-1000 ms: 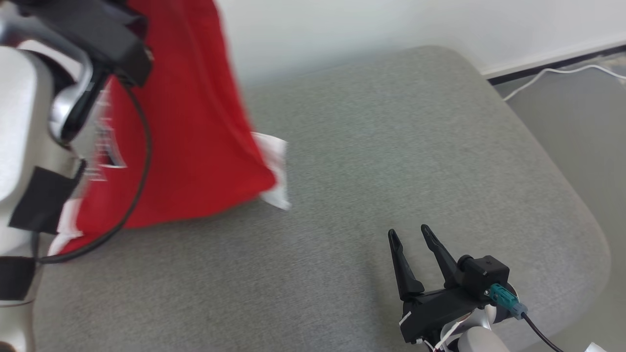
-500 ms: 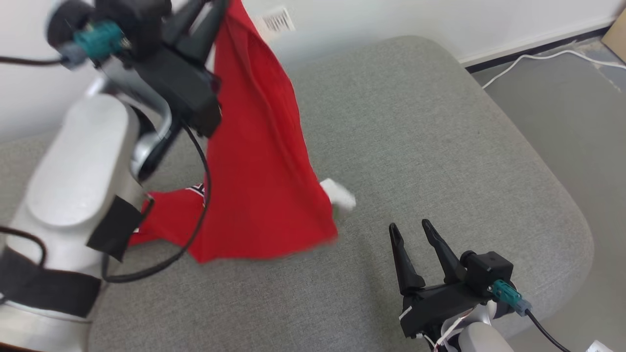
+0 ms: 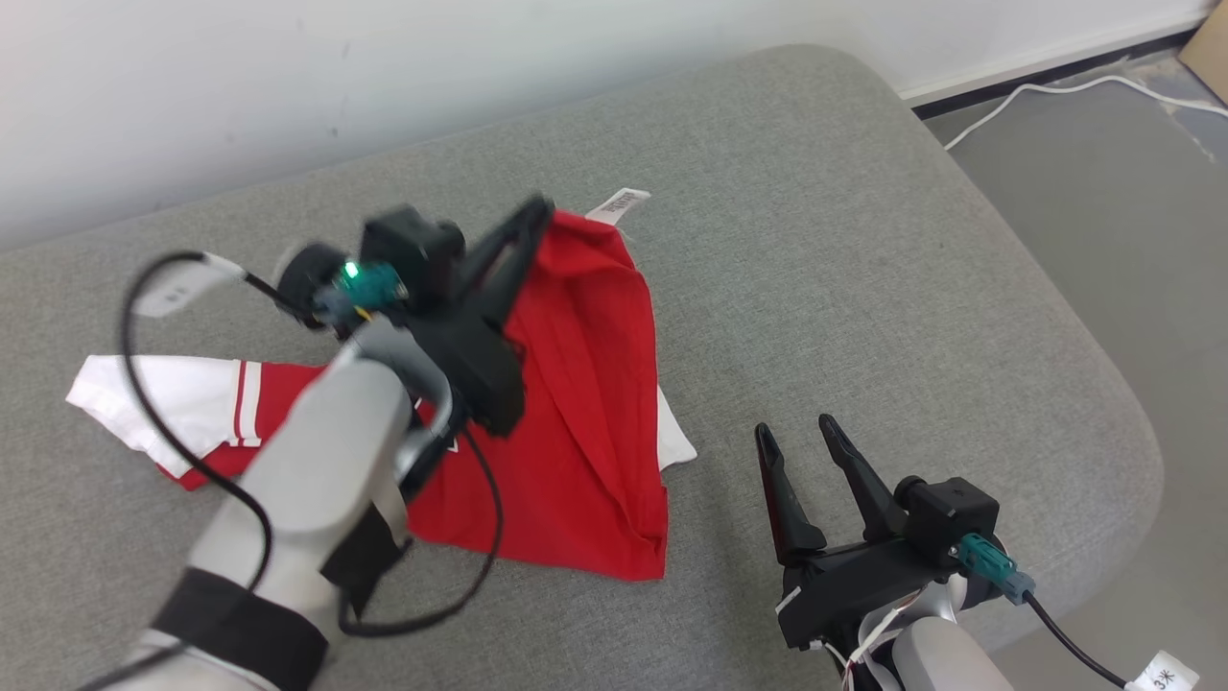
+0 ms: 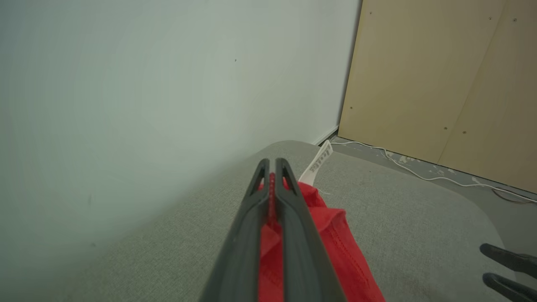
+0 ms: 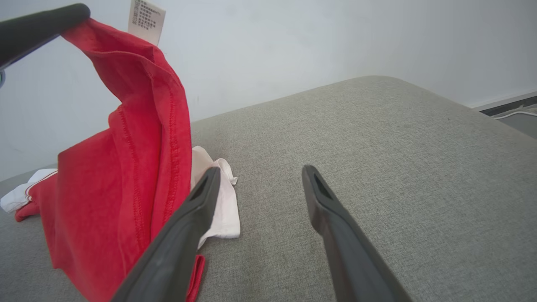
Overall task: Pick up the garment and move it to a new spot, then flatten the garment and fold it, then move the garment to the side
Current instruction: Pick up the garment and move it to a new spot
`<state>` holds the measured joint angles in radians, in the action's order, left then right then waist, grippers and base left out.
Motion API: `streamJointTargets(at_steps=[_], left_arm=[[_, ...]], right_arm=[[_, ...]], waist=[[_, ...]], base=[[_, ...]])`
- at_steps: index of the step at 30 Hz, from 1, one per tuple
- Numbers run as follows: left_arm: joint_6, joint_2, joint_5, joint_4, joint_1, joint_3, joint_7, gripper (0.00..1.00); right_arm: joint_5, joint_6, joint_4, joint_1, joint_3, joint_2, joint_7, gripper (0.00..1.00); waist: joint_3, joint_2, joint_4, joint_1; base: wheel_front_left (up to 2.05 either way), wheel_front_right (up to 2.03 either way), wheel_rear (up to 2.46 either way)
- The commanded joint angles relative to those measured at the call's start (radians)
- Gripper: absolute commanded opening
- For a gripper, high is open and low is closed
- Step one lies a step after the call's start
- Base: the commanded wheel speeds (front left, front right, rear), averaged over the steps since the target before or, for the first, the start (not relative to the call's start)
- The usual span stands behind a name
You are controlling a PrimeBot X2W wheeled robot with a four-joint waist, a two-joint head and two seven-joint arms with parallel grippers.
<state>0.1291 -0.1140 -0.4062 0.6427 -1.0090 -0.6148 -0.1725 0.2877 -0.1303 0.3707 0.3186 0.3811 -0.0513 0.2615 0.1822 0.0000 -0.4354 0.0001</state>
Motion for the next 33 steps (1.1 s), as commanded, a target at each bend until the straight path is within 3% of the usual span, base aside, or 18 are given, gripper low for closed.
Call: streamJointTargets(at_steps=[1, 5, 7, 8, 17, 26, 33], left_arm=[[-0.002, 0.01, -0.015, 0.026, 0.025, -0.017, -0.019, 0.0], [-0.001, 0.041, -0.027, 0.117, 0.064, -0.077, -0.054, 0.0], [0.0, 0.049, -0.031, 0.145, 0.071, -0.104, -0.063, 0.47], [0.0, 0.051, -0.035, 0.15, 0.071, -0.111, -0.068, 1.0], [-0.006, 0.064, -0.094, 0.078, 0.15, -0.187, -0.089, 1.0], [-0.137, 0.043, -0.039, -0.213, 0.316, -0.062, -0.093, 1.0], [-0.192, -0.002, 0.036, -0.357, 0.449, 0.04, -0.094, 1.0]], right_arm=[[-0.006, -0.001, 0.001, 0.008, -0.002, 0.001, 0.005, 1.0], [-0.014, -0.001, 0.01, 0.019, 0.001, 0.001, 0.005, 1.0], [-0.016, -0.001, 0.013, 0.017, 0.001, 0.001, 0.005, 1.0], [-0.017, -0.001, 0.016, 0.013, 0.0, 0.001, 0.005, 1.0], [-0.059, -0.001, 0.041, -0.037, -0.047, 0.001, 0.005, 1.0], [-0.102, -0.001, 0.041, -0.073, -0.078, 0.001, 0.005, 1.0], [-0.116, -0.001, 0.045, -0.092, -0.089, 0.001, 0.005, 1.0]], waist=[[0.002, 0.0, 0.003, -0.0001], [0.005, 0.0, 0.014, -0.0001], [0.002, 0.0, 0.021, -0.0001], [-0.001, 0.0, 0.026, -0.0001], [-0.06, 0.0, 0.099, -0.0001], [-0.105, 0.0, 0.181, -0.0001], [-0.127, 0.0, 0.222, -0.0001]], base=[[0.0, 0.0, 0.0], [0.0, 0.0, 0.0], [0.0, 0.0, 0.0], [0.0, 0.0, 0.0], [0.0, 0.0, 0.0], [0.0, 0.0, 0.0], [0.0, 0.0, 0.0]])
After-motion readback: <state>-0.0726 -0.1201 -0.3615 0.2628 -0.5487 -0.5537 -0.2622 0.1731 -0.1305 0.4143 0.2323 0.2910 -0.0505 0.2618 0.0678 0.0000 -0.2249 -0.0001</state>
